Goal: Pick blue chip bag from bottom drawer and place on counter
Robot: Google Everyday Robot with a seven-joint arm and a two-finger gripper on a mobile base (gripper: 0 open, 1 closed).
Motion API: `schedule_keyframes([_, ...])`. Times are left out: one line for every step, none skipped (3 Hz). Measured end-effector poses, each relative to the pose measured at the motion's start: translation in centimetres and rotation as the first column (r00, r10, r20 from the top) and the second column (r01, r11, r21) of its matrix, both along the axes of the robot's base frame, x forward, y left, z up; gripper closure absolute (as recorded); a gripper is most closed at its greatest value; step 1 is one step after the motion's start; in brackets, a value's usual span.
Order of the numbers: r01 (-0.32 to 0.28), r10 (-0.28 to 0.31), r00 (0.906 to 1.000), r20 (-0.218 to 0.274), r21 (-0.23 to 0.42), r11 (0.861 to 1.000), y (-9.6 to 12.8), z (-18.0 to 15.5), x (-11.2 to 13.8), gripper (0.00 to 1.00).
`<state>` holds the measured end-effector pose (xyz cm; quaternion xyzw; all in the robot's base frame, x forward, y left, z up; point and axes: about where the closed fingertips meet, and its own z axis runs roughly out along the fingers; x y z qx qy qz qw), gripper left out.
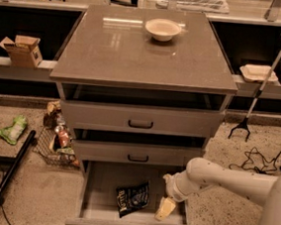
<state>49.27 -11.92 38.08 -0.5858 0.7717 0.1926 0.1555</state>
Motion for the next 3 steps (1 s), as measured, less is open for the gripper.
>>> schedule_keyframes([-0.028, 0.027, 0.9992, 0.029, 0.043, 0.999, 1.6, -3.5, 1.5, 0.00])
schedule_keyframes([-0.077, 0.068, 0.9935, 0.091, 0.097, 0.992, 3.6, -7.1, 2.5, 0.00])
schedule_keyframes([-0.077, 0.068, 0.9935, 0.091, 0.097, 0.992, 3.6, -7.1, 2.5, 0.00])
